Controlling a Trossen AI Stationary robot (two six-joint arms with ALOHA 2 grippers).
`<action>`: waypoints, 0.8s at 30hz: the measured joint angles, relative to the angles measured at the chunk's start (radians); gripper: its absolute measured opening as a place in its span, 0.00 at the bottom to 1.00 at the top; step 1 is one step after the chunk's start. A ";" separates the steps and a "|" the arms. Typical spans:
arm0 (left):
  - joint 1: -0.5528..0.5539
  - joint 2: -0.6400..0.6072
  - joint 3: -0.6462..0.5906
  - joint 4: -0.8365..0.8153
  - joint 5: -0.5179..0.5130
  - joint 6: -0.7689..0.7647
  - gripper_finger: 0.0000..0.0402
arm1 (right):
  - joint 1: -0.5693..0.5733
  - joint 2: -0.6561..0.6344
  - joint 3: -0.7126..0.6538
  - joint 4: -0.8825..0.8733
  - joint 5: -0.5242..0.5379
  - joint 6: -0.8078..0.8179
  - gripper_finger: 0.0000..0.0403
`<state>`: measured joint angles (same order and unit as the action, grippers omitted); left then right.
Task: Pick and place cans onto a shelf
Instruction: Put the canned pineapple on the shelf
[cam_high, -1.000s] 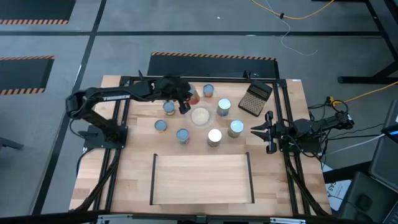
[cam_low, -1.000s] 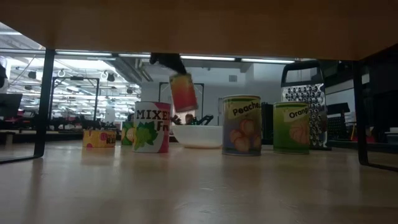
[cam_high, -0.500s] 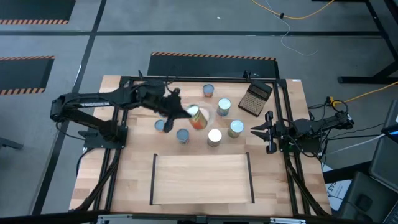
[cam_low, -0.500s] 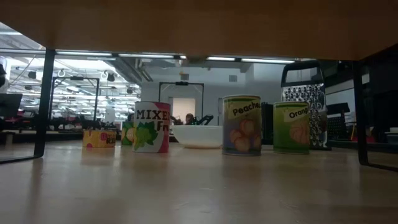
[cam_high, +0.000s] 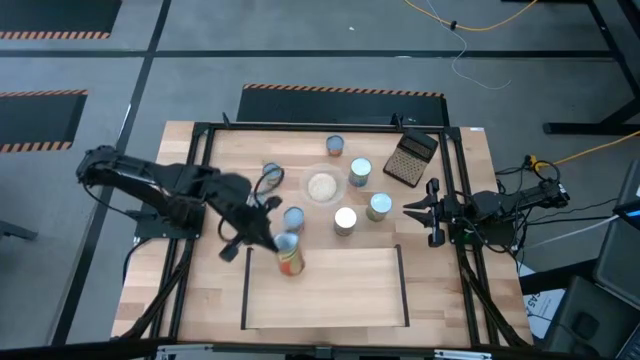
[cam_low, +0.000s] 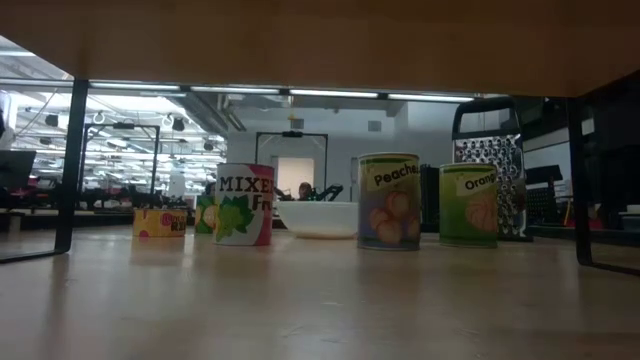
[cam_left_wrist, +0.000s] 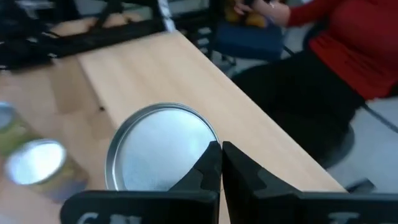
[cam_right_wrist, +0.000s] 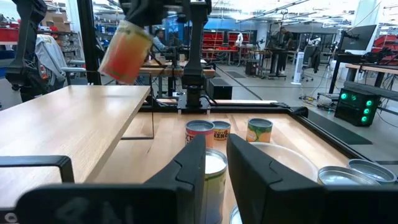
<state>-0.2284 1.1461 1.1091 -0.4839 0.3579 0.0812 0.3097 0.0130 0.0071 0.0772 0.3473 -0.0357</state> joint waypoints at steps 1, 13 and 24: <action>-0.021 0.000 0.000 -0.010 -0.013 0.001 0.00 | 0.000 0.000 0.000 0.000 0.000 0.000 0.18; -0.173 0.000 0.001 -0.125 -0.149 0.003 0.00 | 0.000 0.000 0.000 0.000 0.000 0.000 0.18; -0.225 0.000 0.001 -0.152 -0.216 0.090 0.00 | 0.000 0.000 0.000 0.000 0.000 0.000 0.18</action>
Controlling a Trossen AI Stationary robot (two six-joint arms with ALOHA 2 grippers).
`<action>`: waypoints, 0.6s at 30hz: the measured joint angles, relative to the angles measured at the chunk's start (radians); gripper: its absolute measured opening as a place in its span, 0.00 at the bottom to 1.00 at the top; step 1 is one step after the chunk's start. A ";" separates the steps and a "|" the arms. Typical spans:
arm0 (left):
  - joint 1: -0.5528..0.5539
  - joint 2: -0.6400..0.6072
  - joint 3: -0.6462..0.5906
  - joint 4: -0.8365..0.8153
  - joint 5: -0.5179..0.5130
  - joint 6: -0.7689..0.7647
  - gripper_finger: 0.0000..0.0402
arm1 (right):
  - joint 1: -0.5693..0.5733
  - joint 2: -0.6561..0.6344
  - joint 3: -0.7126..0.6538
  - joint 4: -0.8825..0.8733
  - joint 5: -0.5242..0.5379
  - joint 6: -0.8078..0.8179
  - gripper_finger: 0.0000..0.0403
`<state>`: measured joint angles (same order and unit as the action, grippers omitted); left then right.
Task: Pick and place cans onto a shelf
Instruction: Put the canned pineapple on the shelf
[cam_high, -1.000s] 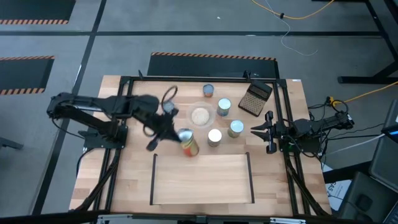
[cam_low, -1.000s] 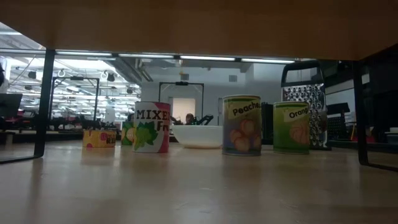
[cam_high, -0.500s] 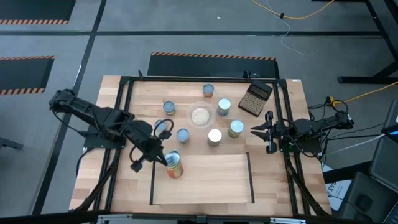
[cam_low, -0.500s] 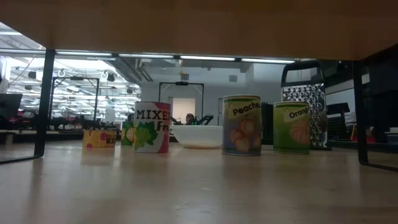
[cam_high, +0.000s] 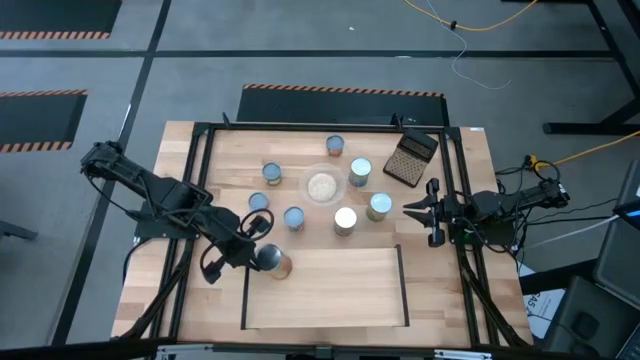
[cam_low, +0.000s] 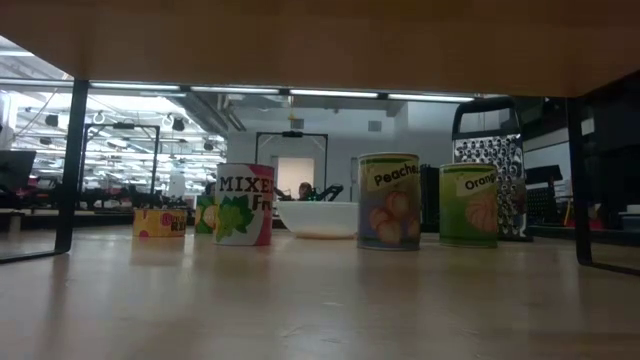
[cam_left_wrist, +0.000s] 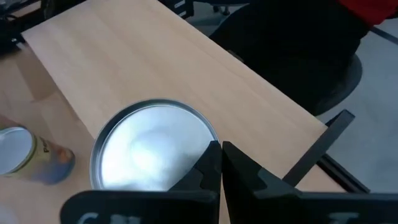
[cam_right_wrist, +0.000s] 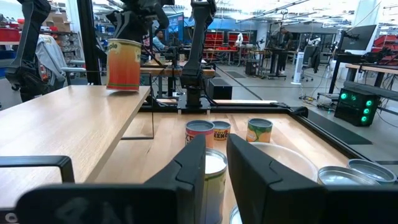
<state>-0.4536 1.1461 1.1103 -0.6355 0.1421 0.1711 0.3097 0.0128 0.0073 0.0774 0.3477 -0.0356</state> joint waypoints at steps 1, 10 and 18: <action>0.000 0.000 0.000 0.000 -0.005 0.000 0.00 | 0.000 0.000 0.000 0.000 0.000 0.000 0.18; 0.000 -0.002 0.000 -0.001 -0.009 -0.001 0.00 | 0.000 0.000 0.000 0.000 0.000 0.000 0.18; 0.000 -0.002 0.000 -0.002 -0.019 -0.005 0.05 | 0.000 0.000 0.000 0.000 0.000 0.000 0.18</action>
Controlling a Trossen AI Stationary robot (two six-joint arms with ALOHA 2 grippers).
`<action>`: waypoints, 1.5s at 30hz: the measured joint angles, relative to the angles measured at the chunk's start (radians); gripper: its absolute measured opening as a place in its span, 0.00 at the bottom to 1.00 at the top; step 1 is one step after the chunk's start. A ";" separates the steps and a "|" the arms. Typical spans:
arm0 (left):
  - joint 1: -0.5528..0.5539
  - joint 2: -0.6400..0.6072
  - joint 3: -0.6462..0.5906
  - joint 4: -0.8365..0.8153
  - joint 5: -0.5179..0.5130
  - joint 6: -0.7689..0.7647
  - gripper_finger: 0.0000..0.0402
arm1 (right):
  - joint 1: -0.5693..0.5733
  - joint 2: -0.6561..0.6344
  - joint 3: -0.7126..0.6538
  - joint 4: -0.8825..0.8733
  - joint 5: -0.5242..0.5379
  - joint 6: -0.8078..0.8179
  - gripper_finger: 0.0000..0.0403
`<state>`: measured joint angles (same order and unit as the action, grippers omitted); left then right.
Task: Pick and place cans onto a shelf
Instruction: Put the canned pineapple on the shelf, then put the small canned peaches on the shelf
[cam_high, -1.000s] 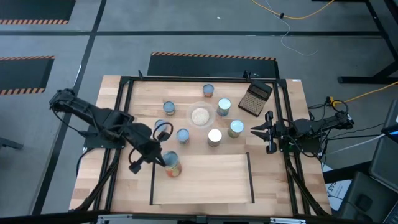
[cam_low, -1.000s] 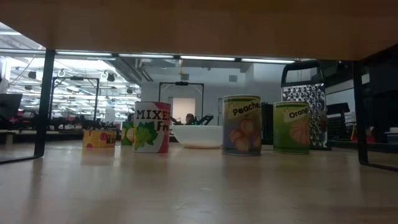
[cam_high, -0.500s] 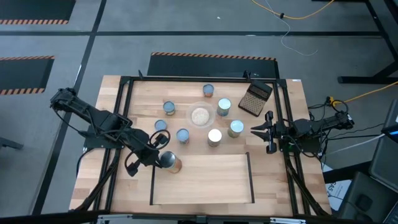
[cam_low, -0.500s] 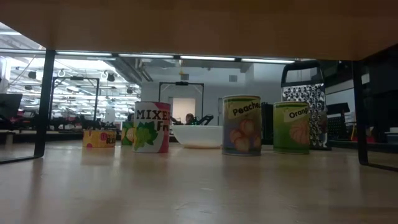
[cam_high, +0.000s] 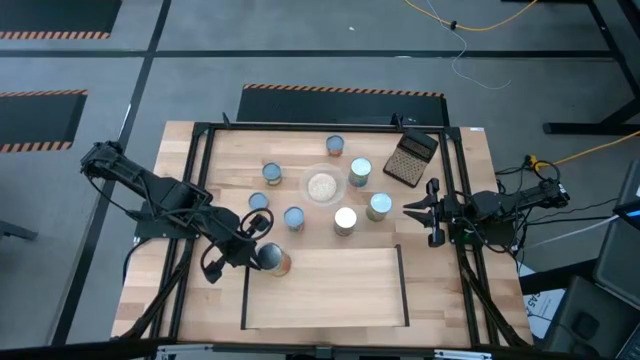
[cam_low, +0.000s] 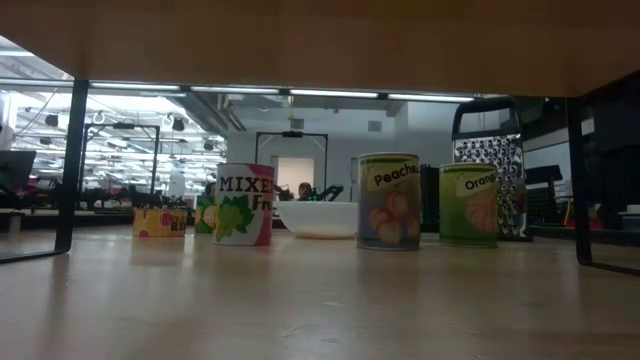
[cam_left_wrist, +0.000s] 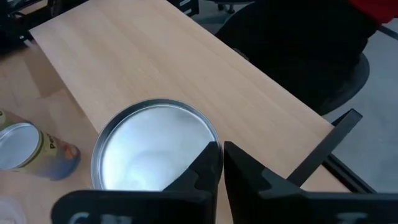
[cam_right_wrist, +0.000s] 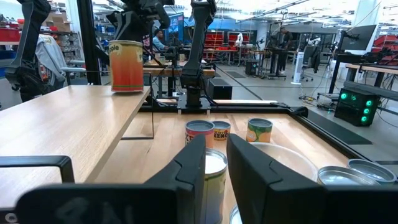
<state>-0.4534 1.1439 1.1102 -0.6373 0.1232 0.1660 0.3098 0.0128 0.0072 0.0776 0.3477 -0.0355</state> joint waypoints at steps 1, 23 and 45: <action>0.000 0.000 0.000 0.000 -0.008 0.000 0.05 | 0.000 0.000 0.000 0.000 0.000 0.000 0.18; 0.000 0.000 -0.001 0.081 -0.035 -0.001 0.12 | 0.000 0.000 0.000 0.000 0.000 0.000 0.18; 0.040 0.000 -0.001 0.376 -0.541 0.073 0.11 | 0.000 0.000 0.000 0.000 0.000 0.000 0.18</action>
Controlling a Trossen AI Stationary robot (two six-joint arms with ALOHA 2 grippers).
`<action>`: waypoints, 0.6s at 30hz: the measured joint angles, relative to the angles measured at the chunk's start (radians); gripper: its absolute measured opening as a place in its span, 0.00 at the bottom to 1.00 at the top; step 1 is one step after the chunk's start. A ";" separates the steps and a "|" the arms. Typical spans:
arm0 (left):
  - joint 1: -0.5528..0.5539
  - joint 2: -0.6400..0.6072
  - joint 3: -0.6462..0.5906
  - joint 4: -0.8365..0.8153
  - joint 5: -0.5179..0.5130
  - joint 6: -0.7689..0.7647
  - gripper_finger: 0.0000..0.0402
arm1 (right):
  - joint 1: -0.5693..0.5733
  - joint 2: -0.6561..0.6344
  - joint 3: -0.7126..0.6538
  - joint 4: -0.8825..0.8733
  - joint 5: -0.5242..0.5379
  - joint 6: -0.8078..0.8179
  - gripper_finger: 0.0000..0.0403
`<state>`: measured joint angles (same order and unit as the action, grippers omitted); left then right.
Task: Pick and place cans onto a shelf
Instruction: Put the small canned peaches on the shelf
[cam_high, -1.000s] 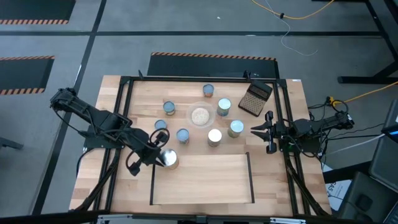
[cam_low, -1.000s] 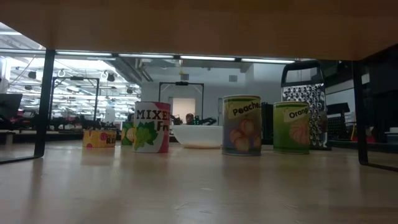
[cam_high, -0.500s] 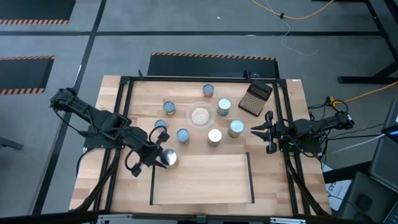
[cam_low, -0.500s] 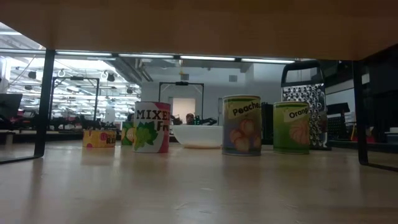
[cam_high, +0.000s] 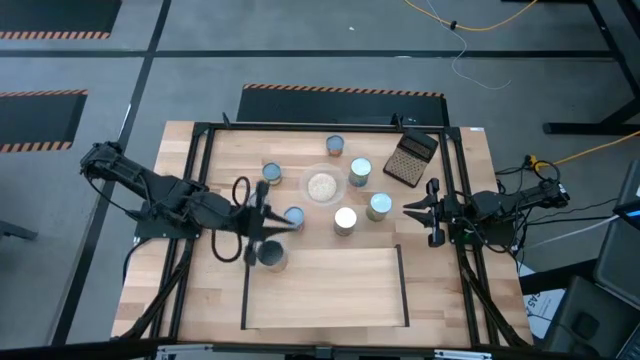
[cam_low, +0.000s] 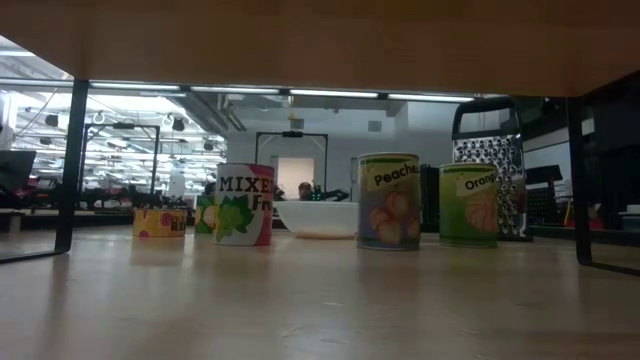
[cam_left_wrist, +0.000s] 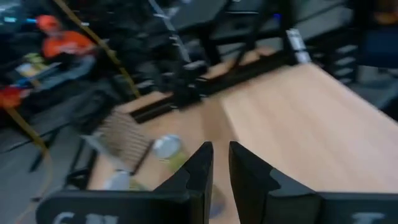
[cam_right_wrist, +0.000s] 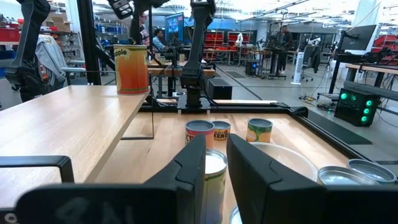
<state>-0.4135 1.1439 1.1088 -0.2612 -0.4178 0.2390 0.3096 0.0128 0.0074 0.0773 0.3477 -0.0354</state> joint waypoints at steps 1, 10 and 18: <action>0.013 0.000 0.000 0.014 -0.010 0.000 0.10 | 0.000 0.000 0.000 0.000 0.000 0.000 0.18; 0.217 0.000 0.000 0.030 -0.021 -0.099 0.06 | 0.000 0.000 0.000 0.000 0.000 0.000 0.18; 0.443 0.000 0.000 -0.007 -0.026 -0.201 0.05 | 0.000 0.000 0.000 0.000 0.000 0.000 0.18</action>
<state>0.0298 1.1435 1.1088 -0.2682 -0.4435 0.0382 0.3099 0.0131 0.0071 0.0776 0.3477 -0.0356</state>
